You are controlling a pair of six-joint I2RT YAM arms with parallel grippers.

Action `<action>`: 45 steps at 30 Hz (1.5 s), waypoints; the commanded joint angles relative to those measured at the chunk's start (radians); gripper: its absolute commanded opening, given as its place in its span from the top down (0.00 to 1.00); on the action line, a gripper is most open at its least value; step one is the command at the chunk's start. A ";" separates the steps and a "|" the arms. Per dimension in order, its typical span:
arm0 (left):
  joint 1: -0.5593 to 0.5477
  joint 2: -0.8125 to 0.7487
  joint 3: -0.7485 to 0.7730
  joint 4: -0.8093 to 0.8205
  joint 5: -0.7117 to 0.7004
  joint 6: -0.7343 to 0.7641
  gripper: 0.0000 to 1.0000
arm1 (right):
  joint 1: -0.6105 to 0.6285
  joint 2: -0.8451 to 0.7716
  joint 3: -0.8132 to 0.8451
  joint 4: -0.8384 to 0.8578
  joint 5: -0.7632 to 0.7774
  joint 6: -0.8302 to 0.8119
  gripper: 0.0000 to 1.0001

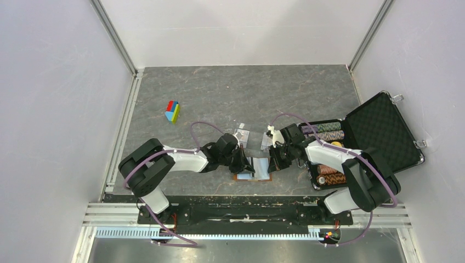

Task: Put the credit cards into the card holder
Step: Insert the credit card into the card holder.

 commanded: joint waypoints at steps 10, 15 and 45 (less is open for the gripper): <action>-0.036 0.022 0.036 -0.102 0.005 -0.009 0.98 | 0.005 0.007 -0.026 -0.032 0.048 -0.019 0.97; -0.042 0.030 0.059 -0.158 -0.010 0.004 0.67 | 0.005 0.006 -0.026 -0.031 0.049 -0.018 0.97; -0.050 0.085 0.303 -0.434 -0.111 0.190 0.42 | 0.004 -0.029 -0.002 -0.043 0.050 -0.009 0.83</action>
